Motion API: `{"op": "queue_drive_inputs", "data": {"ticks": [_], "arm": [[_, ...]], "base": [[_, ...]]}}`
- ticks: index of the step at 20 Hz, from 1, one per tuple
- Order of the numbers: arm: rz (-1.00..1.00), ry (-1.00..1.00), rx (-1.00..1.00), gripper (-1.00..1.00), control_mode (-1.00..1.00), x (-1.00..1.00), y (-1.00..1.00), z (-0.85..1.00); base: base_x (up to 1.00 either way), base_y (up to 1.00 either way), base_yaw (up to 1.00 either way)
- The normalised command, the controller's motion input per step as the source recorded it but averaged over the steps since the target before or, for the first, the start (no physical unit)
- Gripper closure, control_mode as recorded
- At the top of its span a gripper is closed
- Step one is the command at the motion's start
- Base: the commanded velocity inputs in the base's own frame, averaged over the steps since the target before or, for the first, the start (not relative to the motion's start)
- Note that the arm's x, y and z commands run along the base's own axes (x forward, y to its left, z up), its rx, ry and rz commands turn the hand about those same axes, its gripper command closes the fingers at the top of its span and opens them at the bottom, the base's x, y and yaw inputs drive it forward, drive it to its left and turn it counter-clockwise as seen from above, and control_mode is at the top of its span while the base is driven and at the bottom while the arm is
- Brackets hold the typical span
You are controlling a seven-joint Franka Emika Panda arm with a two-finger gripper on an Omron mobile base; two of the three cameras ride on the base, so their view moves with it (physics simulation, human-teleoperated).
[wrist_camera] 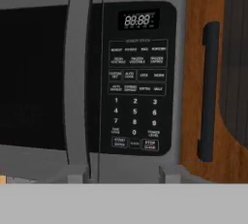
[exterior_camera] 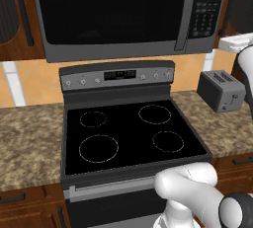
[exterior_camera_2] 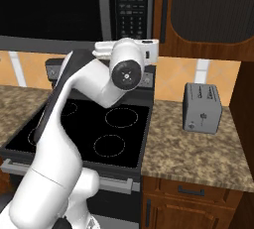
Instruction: Open the microwave, place the bowl with waffle inside the microwave, then close the microwave door and turn it on.
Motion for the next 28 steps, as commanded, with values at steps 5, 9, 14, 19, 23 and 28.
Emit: {"op": "queue_drive_inputs", "data": {"ticks": [5, 9, 14, 19, 23, 28], "arm": [[0.05, -0.17, -0.19, 1.0, -1.0, -0.01, -0.05, -0.02], [0.14, -0.09, -0.3, 1.0, -1.0, 0.23, 0.0, -0.16], [0.27, -0.04, -0.33, 1.0, -1.0, 0.33, 0.12, 0.0], [0.18, -0.03, -0.31, 1.0, -1.0, 0.25, 0.02, 0.0], [0.0, -0.03, -0.2, 1.0, -1.0, 0.0, 0.09, 0.0], [-0.09, 0.0, -0.13, 1.0, -1.0, 0.17, 0.19, -0.05]], "base": [[0.0, 0.0, 0.0], [0.0, 0.0, 0.0], [0.0, 0.0, 0.0], [0.0, 0.0, 0.0], [0.0, 0.0, 0.0], [0.0, 0.0, 0.0]]}}
